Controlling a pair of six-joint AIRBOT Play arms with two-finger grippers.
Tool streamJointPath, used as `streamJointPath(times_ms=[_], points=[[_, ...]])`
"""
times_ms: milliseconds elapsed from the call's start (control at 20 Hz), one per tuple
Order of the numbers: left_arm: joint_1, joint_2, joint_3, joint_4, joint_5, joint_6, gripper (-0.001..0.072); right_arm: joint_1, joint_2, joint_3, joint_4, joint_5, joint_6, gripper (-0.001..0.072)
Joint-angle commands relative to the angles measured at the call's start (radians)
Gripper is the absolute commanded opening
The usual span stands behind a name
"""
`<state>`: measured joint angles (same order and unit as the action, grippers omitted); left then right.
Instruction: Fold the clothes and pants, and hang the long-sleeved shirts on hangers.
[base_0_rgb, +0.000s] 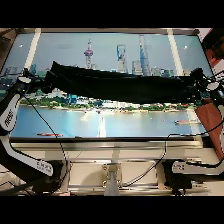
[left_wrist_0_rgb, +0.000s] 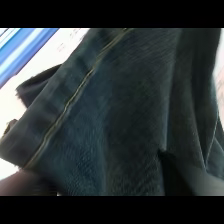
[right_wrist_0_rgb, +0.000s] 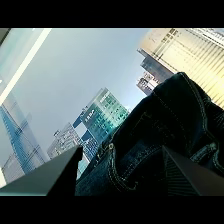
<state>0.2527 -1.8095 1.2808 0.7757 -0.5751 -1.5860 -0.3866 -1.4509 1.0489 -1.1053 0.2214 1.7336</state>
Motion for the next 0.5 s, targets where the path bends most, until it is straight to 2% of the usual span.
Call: streamJointPath(times_ms=[0,150,200,250,300,400,450], points=[[-0.051,-0.01,0.001,-0.029,0.139,0.062,0.0548,0.0,0.001,0.0,0.002,0.007,0.0,0.0555],[-0.084,-0.01,0.001,-0.029,0.23,0.061,0.0545,0.0,0.003,0.0,0.001,0.032,-0.001,0.0555],[-0.093,-0.007,0.001,-0.028,0.252,0.063,0.045,0.0,0.003,0.0,0.001,0.044,-0.001,0.0554],[-0.098,-0.002,0.002,-0.028,0.264,0.086,0.0243,0.0,0.003,0.0,0.001,0.055,-0.001,0.0551],[-0.104,0.008,0.002,-0.027,0.278,0.137,0.0084,0.0,0.003,0.0,0.001,0.065,-0.001,0.0536],[-0.106,0.043,0.002,-0.025,0.294,0.257,0.003,0.0,0.011,0.0,-0.002,0.104,-0.01,0.0535],[-0.106,0.067,0.002,-0.025,0.298,0.316,0.003,0.0,0.02,0.001,-0.002,0.124,-0.051,0.0535]])
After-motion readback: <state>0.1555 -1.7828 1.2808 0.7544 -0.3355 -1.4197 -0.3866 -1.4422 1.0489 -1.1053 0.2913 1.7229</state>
